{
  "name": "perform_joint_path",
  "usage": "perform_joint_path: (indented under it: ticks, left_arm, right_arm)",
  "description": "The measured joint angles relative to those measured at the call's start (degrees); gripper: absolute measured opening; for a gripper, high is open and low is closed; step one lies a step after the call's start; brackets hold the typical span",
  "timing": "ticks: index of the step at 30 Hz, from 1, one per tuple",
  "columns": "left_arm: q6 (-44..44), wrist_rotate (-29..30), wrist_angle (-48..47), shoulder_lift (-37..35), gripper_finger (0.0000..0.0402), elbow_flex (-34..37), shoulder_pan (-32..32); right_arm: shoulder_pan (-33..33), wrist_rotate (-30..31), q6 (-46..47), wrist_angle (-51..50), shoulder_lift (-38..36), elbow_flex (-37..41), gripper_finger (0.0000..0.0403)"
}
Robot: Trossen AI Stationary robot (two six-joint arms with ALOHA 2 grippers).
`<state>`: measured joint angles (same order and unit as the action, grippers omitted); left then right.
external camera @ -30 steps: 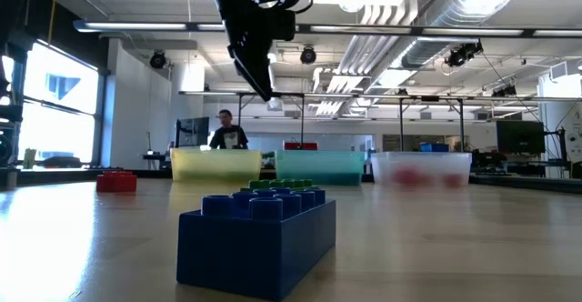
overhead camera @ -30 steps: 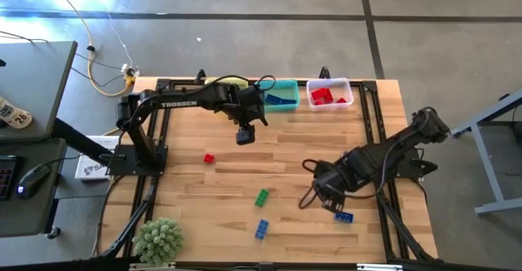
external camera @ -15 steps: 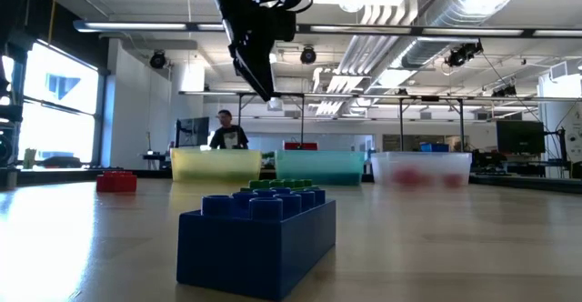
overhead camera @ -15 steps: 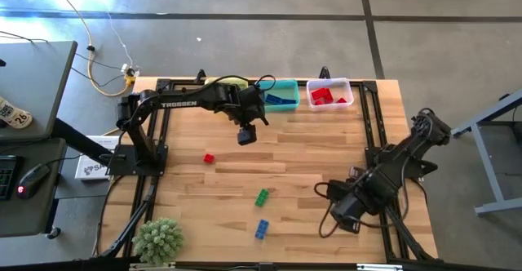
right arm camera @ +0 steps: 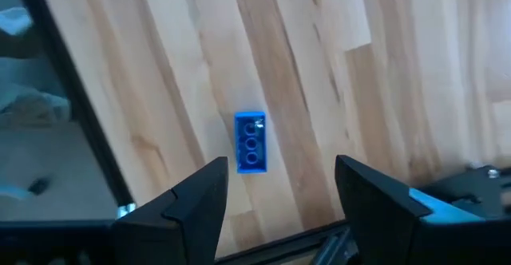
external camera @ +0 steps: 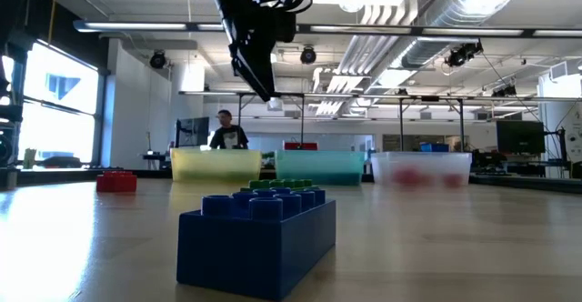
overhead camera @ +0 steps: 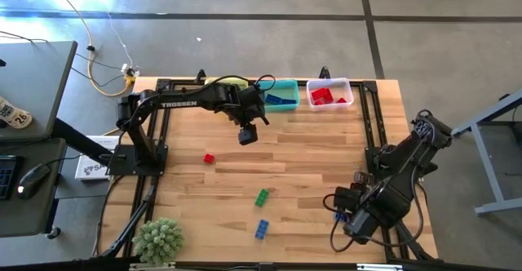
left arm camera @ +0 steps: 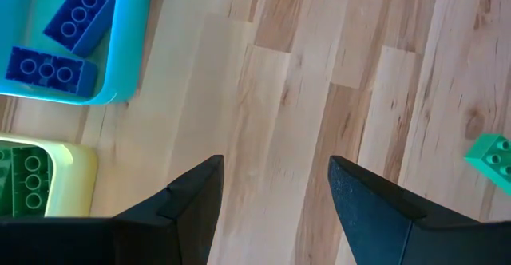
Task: Sort & place blocks by color
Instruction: Put the blue game piece into the blue bin
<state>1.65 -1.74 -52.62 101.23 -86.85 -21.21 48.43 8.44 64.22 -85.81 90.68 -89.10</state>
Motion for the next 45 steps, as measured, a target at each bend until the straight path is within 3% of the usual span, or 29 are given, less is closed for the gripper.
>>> perform_joint_path:
  ticks: [8,13,29,45]
  left_arm:
    - [-1.27,0.00,0.34,0.02,0.0214,0.02,0.00]
    - [-1.63,0.00,0.69,0.02,0.0214,0.02,0.00]
    - [-3.39,0.00,3.32,0.02,0.0214,0.02,0.20]
    - [-4.63,0.00,3.26,0.02,0.0214,0.02,0.39]
  right_arm:
    - [0.91,0.48,-0.03,-2.98,1.35,0.32,0.0218]
    - [1.56,-2.02,1.35,-0.48,0.26,6.71,0.0218]
    - [2.22,-7.06,-2.68,27.58,-2.35,26.45,0.0218]
    - [2.24,-9.47,-1.03,43.43,-2.35,38.35,0.0218]
